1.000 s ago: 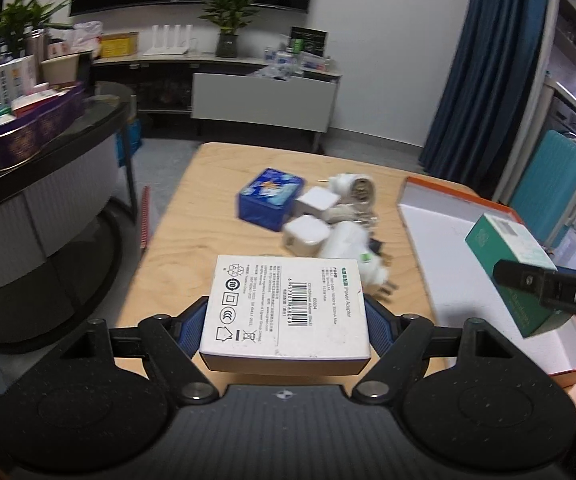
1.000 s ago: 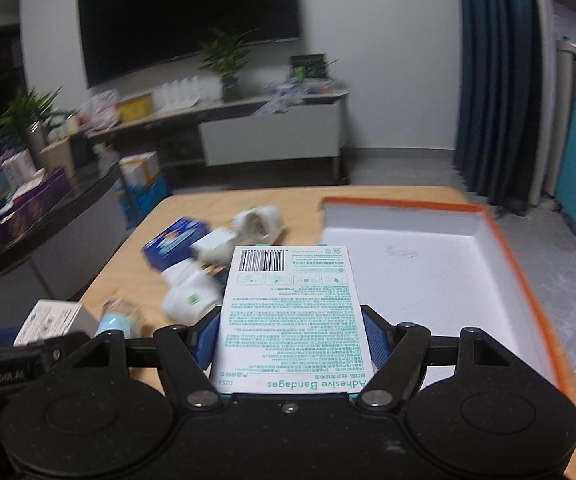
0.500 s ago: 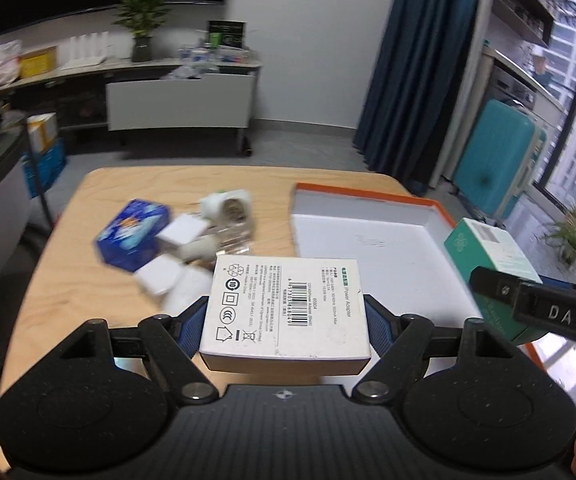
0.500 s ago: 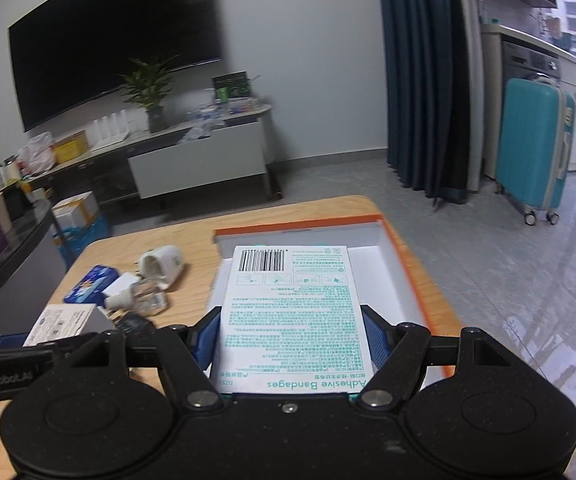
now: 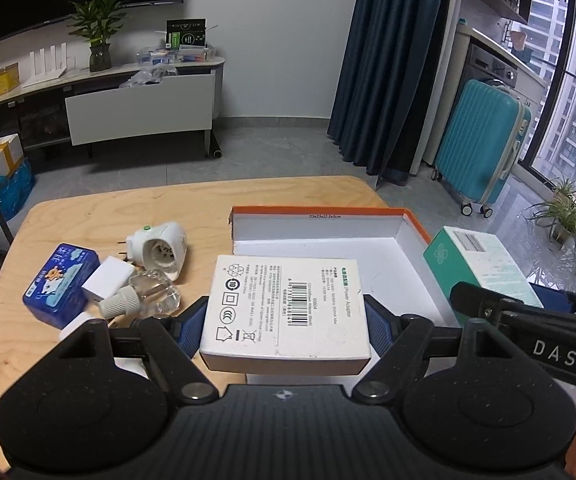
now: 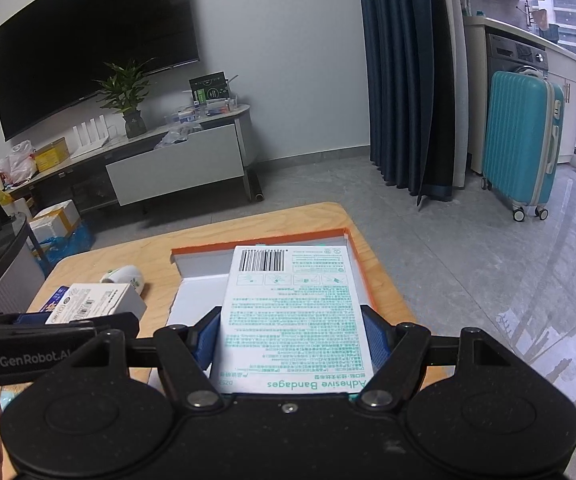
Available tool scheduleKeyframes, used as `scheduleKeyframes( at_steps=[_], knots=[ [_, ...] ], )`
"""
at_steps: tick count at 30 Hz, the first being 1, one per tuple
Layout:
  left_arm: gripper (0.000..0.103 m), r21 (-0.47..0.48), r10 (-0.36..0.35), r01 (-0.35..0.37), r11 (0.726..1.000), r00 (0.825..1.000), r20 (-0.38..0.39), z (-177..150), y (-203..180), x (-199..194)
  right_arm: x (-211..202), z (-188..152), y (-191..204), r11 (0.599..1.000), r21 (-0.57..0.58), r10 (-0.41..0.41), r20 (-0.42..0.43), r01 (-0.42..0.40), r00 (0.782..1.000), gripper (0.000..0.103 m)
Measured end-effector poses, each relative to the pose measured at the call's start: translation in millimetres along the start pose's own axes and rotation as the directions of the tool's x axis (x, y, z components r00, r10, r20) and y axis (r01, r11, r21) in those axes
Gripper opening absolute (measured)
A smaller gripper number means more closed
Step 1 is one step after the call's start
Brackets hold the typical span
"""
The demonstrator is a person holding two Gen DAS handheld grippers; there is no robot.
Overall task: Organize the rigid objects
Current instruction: 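Carry both boxes over the open orange-rimmed box with both tools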
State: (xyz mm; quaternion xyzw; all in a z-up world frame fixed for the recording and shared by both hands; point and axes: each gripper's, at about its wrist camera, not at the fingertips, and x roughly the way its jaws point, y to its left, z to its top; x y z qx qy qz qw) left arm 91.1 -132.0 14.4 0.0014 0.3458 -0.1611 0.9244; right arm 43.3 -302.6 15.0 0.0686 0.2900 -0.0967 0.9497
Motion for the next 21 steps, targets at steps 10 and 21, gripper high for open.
scheduleKeyframes(
  at_steps=[10, 21],
  knots=[
    [0.079, -0.01, 0.014, -0.014, 1.0, 1.0, -0.026, 10.3, -7.3, 21.8, 27.4, 11.7, -3.4, 1.0, -0.016, 0.001, -0.022, -0.002, 1.0, 0.084],
    [0.079, -0.029, 0.026, -0.028, 0.999, 0.998, -0.052, 16.7, -6.5, 46.5, 62.8, 20.1, -5.0, 1.0, -0.027, 0.007, -0.074, -0.009, 0.997, 0.084]
  ],
)
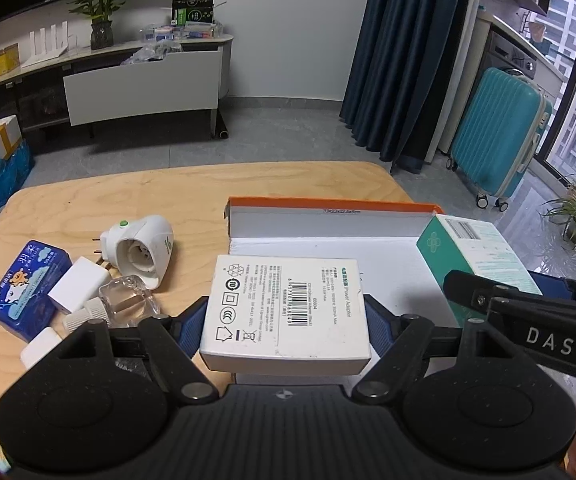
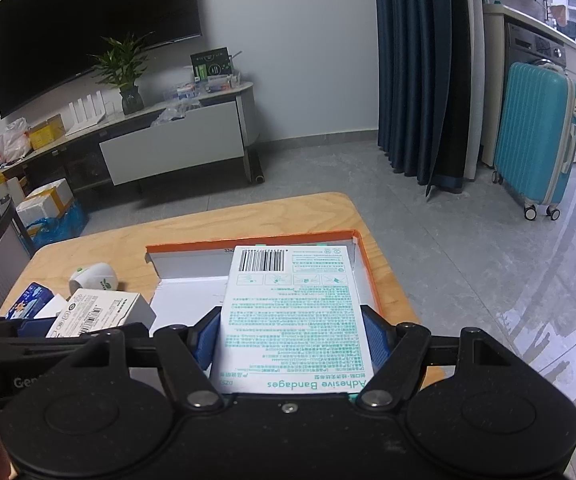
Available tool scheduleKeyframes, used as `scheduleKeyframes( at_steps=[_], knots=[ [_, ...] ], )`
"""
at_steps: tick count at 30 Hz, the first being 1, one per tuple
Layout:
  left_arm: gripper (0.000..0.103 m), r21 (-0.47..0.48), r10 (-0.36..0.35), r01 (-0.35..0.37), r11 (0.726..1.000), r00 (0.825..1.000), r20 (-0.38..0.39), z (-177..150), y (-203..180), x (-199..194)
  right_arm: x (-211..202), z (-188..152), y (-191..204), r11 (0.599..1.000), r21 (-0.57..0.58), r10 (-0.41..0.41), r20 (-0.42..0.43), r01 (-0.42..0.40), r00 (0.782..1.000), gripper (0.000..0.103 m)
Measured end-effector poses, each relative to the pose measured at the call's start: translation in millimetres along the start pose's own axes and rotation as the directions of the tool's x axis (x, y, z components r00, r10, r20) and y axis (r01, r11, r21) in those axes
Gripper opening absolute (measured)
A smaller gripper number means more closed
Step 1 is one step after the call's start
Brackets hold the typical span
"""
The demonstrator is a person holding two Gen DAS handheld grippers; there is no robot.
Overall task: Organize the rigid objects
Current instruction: 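Carry both boxes over the open orange-rimmed box with both tools, then lower both boxes into the open box and open both tools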
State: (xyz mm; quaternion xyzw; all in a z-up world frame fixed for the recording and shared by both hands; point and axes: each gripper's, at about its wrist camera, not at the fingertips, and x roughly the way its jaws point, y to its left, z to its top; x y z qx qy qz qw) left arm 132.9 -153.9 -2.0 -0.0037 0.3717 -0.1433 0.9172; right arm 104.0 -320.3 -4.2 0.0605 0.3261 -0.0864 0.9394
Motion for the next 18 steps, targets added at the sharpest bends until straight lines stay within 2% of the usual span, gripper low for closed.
scheduleKeyframes(
  at_steps=[11, 15, 18],
  knots=[
    [0.079, -0.019, 0.006, -0.007, 1.0, 1.0, -0.019, 9.2, 2.9, 20.7, 36.0, 8.9, 1.5, 0.999, -0.029, -0.019, -0.041, 0.018, 0.999, 0.084],
    [0.079, -0.038, 0.004, -0.005, 0.999, 1.0, -0.026, 12.8, 3.3, 28.7, 44.1, 14.7, 0.2, 0.999, -0.049, -0.018, -0.011, 0.017, 1.0, 0.085],
    [0.079, -0.037, 0.003, -0.004, 0.999, 1.0, -0.029, 14.9, 1.8, 34.9, 38.2, 19.0, -7.6, 1.0, -0.023, 0.004, 0.015, -0.004, 1.0, 0.086]
  ],
)
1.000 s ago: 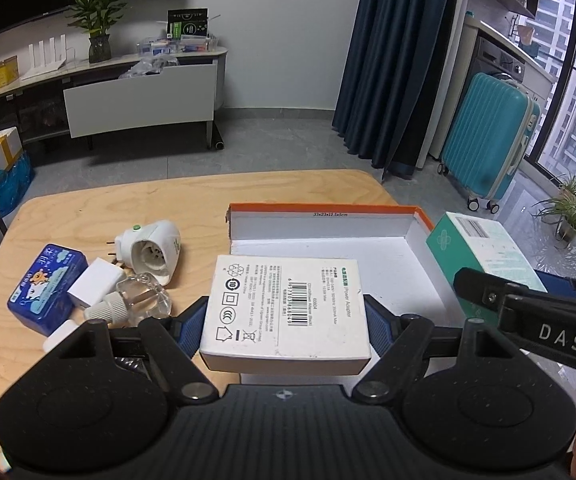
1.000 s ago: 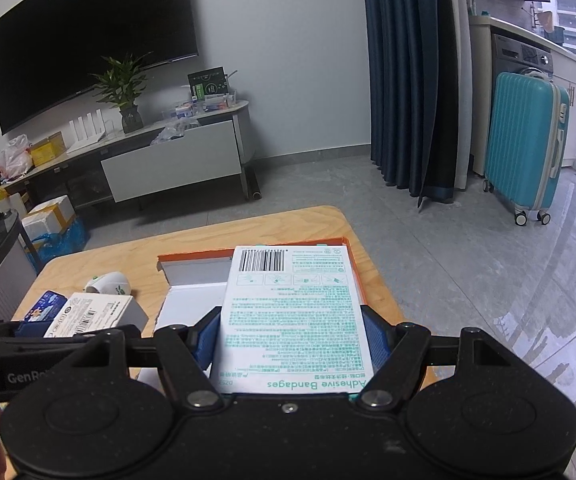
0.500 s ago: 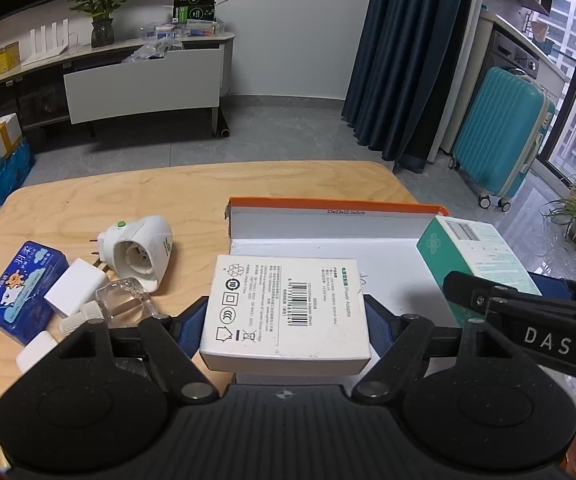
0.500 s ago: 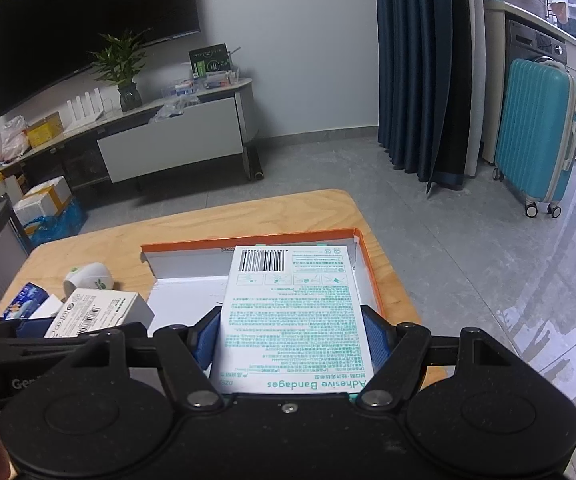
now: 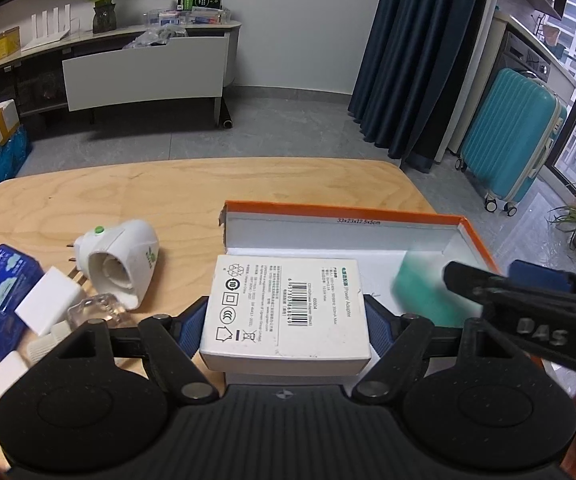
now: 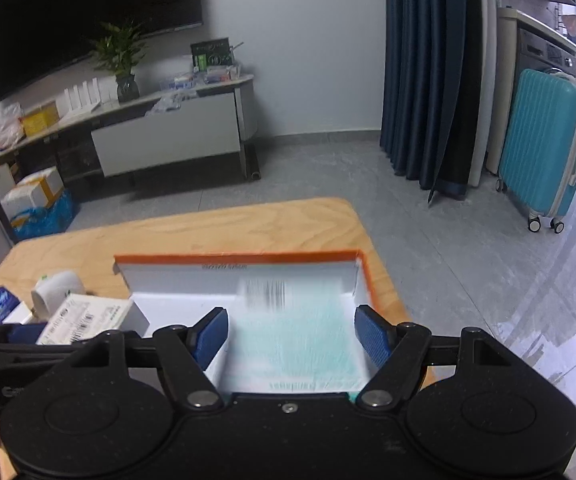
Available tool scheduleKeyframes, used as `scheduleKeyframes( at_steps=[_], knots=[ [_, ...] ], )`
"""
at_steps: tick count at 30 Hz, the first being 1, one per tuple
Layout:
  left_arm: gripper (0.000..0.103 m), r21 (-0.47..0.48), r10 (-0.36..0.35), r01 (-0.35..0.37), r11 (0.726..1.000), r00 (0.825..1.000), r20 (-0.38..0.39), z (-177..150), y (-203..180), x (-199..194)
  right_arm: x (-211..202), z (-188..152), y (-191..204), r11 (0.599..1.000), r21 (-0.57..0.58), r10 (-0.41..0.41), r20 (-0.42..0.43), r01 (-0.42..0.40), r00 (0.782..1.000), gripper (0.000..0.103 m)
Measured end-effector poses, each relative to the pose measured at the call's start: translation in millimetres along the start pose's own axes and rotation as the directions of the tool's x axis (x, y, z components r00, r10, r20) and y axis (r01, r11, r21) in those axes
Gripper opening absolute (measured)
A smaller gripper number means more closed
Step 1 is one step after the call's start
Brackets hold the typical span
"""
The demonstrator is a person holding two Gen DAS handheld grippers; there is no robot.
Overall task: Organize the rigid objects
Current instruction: 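Lower both boxes into the open box and open both tools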
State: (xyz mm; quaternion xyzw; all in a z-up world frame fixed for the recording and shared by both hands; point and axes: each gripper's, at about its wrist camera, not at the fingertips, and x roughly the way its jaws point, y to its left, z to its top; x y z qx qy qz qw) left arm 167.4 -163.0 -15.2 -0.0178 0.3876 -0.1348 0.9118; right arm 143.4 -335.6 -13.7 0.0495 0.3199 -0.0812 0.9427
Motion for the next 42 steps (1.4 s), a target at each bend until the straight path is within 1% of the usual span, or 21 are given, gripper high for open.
scheduleKeyframes(
  at_steps=[2, 4, 6, 8, 10, 11, 12, 15, 20, 26, 30, 34, 38, 42],
  knots=[
    [0.079, 0.0, -0.005, 0.005, 1.0, 1.0, -0.004, 1.1, -1.3, 3.7, -10.1, 0.5, -6.3, 1.0, 0.027, 0.004, 0.027, -0.005, 1.0, 0.087],
    [0.079, 0.002, -0.007, 0.007, 1.0, 1.0, -0.012, 2.0, -4.0, 8.4, -19.9, 0.1, -10.2, 0.999, 0.032, -0.016, 0.041, 0.015, 0.999, 0.087],
    [0.079, 0.002, -0.016, 0.016, 1.0, 1.0, -0.019, 3.5, -8.1, 13.5, -29.3, -2.0, -13.6, 0.999, 0.032, -0.019, 0.048, 0.018, 0.999, 0.087],
    [0.079, 0.001, -0.04, 0.04, 0.999, 0.999, -0.026, 5.0, -12.4, 17.3, -37.0, -3.7, -14.5, 0.999, 0.034, -0.025, 0.051, 0.023, 0.998, 0.087],
    [0.085, -0.004, -0.078, 0.078, 0.997, 0.995, -0.063, 5.9, -16.3, 22.9, -44.0, -6.2, -15.4, 0.999, 0.036, -0.032, 0.051, 0.03, 0.998, 0.087],
    [0.092, -0.01, -0.085, 0.085, 0.996, 0.994, -0.074, 5.1, -17.6, 22.7, -47.5, -8.1, -14.8, 0.999, 0.035, -0.032, 0.051, 0.03, 0.998, 0.087],
    [0.094, -0.007, -0.086, 0.086, 0.996, 0.994, -0.071, 3.5, -18.7, 20.0, -50.4, -9.5, -14.5, 0.999, 0.035, -0.033, 0.051, 0.031, 0.998, 0.087],
    [0.097, 0.015, -0.064, 0.064, 0.998, 0.996, -0.055, -1.1, -19.7, 8.3, -55.5, -12.3, -13.5, 0.999, 0.037, -0.033, 0.051, 0.032, 0.998, 0.087],
    [0.102, 0.01, -0.016, 0.017, 1.0, 0.999, -0.043, -7.1, -13.5, -15.8, -69.6, -19.9, -7.4, 0.998, 0.051, -0.023, 0.047, 0.021, 0.999, 0.087],
    [0.103, 0.028, 0.048, -0.047, 0.998, 0.998, -0.047, -15.6, -10.1, -43.2, -88.5, -32.2, 4.2, 0.999, 0.049, -0.007, 0.042, 0.005, 0.999, 0.089],
    [0.103, 0.036, 0.09, -0.088, 0.995, 0.995, -0.045, -26.8, -4.6, -59.0, -98.2, -39.9, 9.6, 0.999, 0.053, 0.001, 0.027, -0.003, 1.0, 0.089],
    [0.103, 0.026, 0.094, -0.093, 0.995, 0.995, -0.045, -37.9, 2.8, -73.4, -105.1, -48.1, 17.2, 0.999, 0.041, 0.012, 0.01, -0.013, 1.0, 0.089],
    [0.103, 0.023, 0.111, -0.111, 0.994, 0.993, -0.036, -47.8, 8.1, -85.3, -113.2, -55.7, 27.8, 1.0, 0.021, 0.023, 0.004, -0.023, 1.0, 0.09],
    [0.103, 0.003, 0.112, -0.112, 0.994, 0.993, -0.031, -56.8, 15.6, -96.7, -120.8, -60.4, 37.3, 0.999, 0.003, 0.036, 0.002, -0.036, 0.999, 0.09]
  ],
)
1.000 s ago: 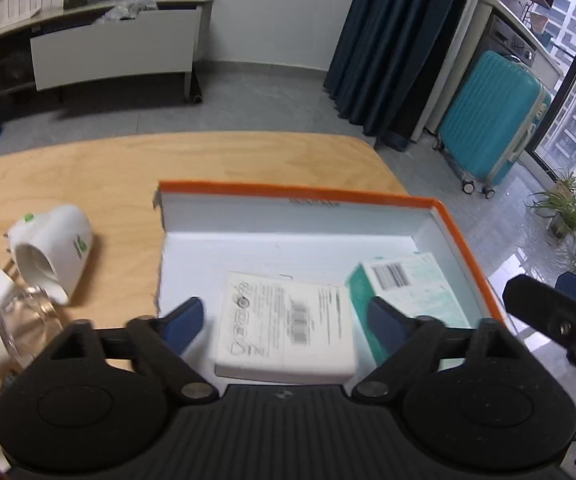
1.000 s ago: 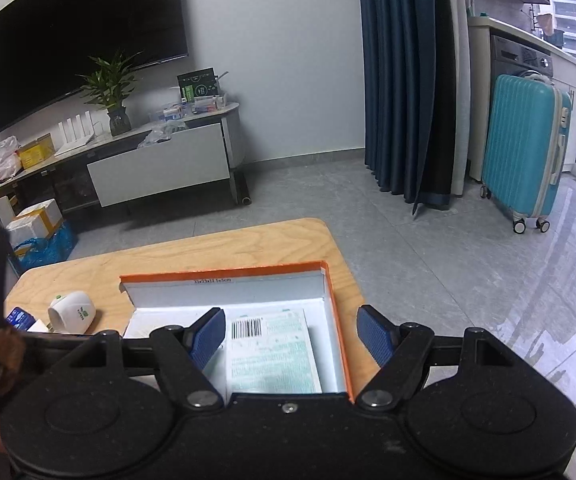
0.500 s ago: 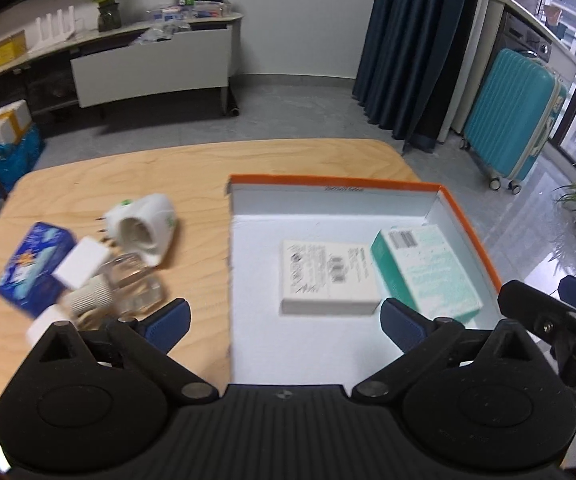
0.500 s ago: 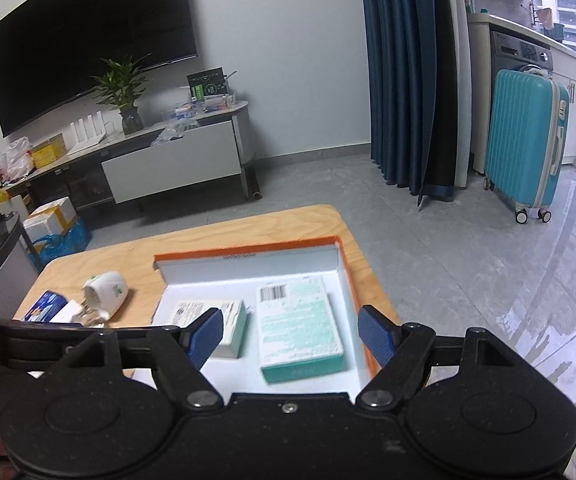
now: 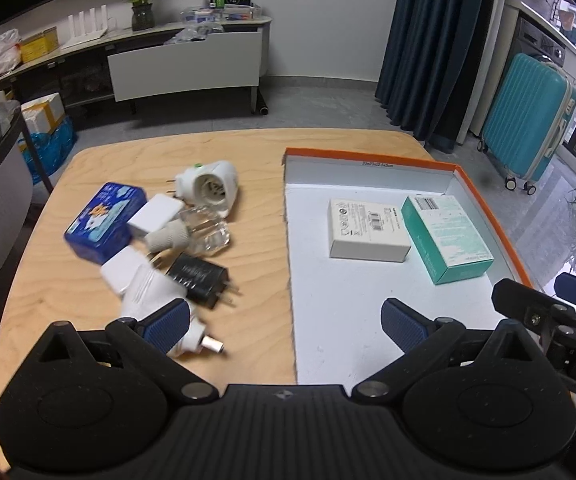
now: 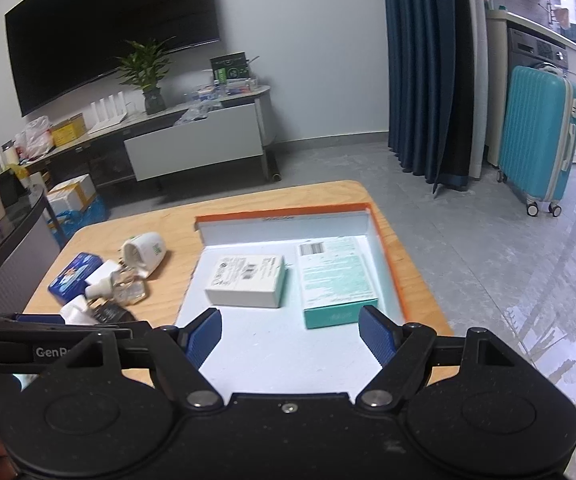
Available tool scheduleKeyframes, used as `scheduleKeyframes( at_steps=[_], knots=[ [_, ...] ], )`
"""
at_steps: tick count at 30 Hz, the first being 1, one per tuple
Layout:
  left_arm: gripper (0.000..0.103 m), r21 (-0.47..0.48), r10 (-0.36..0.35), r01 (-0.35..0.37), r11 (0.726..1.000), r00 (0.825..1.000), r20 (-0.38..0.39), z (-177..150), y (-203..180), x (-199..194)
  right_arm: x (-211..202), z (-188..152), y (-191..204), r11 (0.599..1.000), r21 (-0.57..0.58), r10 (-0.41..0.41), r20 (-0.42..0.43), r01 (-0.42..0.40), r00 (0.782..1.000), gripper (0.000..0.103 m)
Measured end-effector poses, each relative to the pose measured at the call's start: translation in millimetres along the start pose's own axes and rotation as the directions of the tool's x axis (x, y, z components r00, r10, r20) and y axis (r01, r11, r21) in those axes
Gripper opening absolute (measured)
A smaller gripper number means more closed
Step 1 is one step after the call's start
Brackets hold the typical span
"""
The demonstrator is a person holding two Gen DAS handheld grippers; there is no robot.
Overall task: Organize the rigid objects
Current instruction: 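Lower both boxes into the open box and open both tools, then withdraw both tools back toward the remaining items on the table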
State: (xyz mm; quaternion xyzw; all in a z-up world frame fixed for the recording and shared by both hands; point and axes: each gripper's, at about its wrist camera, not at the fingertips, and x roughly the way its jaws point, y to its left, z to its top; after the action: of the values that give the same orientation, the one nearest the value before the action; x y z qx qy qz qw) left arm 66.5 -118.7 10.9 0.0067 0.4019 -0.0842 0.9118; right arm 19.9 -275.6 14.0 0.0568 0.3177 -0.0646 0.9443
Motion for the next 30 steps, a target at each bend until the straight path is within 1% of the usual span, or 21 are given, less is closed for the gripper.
scheduleKeyframes(
  at_steps=[12, 30],
  knots=[
    [0.103, -0.022, 0.02, -0.02, 1.0, 0.999, 0.037, -16.6, 19.3, -23.9, -17.1, -11.3, 28.6, 0.998, -0.059, 0.034, 0.006, -0.033, 0.999, 0.09],
    [0.103, -0.06, 0.086, -0.082, 0.995, 0.993, 0.083, -33.2, 54.6, -51.2, -30.3, -24.2, 71.0, 0.986, -0.127, 0.105, 0.004, -0.104, 0.994, 0.09]
  ],
)
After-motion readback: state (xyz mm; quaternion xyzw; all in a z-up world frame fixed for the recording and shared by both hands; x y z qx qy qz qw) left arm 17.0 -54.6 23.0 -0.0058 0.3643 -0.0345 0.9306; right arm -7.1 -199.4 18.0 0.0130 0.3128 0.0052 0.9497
